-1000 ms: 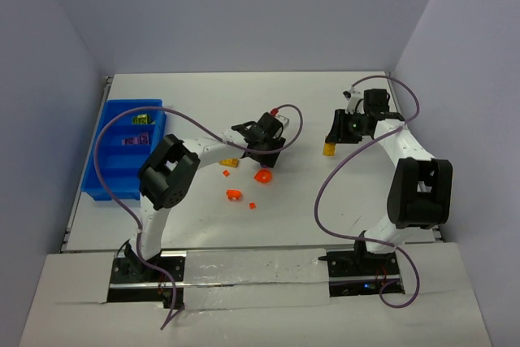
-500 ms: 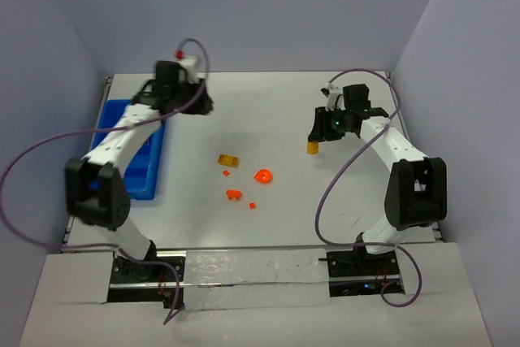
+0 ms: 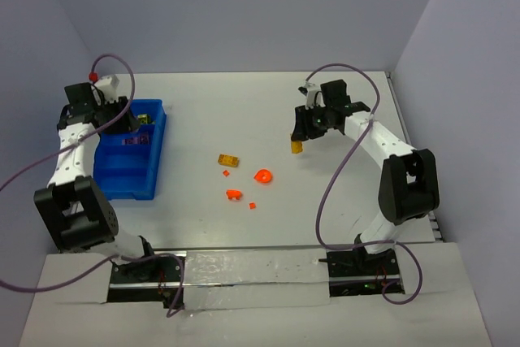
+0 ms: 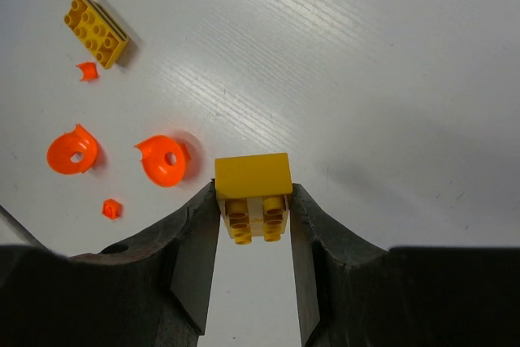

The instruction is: Sort the legos into containers by color

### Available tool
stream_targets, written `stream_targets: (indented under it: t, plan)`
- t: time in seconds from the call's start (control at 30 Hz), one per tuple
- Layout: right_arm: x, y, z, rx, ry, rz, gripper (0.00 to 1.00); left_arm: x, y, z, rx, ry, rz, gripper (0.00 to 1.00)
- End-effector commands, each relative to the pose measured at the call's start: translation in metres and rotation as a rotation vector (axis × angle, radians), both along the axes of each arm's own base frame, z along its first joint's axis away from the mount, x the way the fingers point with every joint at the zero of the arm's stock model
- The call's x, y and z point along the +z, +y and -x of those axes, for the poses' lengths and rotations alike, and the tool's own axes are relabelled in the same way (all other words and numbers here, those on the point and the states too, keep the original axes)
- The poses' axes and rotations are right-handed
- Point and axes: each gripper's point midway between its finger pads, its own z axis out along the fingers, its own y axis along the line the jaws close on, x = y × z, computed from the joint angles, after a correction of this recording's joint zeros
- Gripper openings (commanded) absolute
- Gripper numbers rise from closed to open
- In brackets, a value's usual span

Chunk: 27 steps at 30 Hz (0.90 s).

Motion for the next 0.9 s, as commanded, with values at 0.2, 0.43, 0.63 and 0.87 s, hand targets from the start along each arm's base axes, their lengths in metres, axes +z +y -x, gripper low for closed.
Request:
stream_targets:
  t: [0.2,0.43,0.63,0.87]
  plan:
    - [0.006,0.004,-0.006,0.014,-0.03,0.01,0.0,-0.056,0.037,-0.02,0.072,0.089,-0.073,0.06]
    - [0.002,0.004,-0.006,0.017,-0.024,0.012,0.0,-0.073,0.055,-0.034,0.119,0.109,-0.095,0.1]
    - [0.001,0.004,-0.006,0.018,-0.017,0.01,0.0,-0.066,0.063,-0.042,0.153,0.079,-0.114,0.17]
    - [0.002,0.007,-0.006,0.025,-0.019,0.01,0.0,-0.063,0.068,-0.043,0.163,0.079,-0.13,0.46]
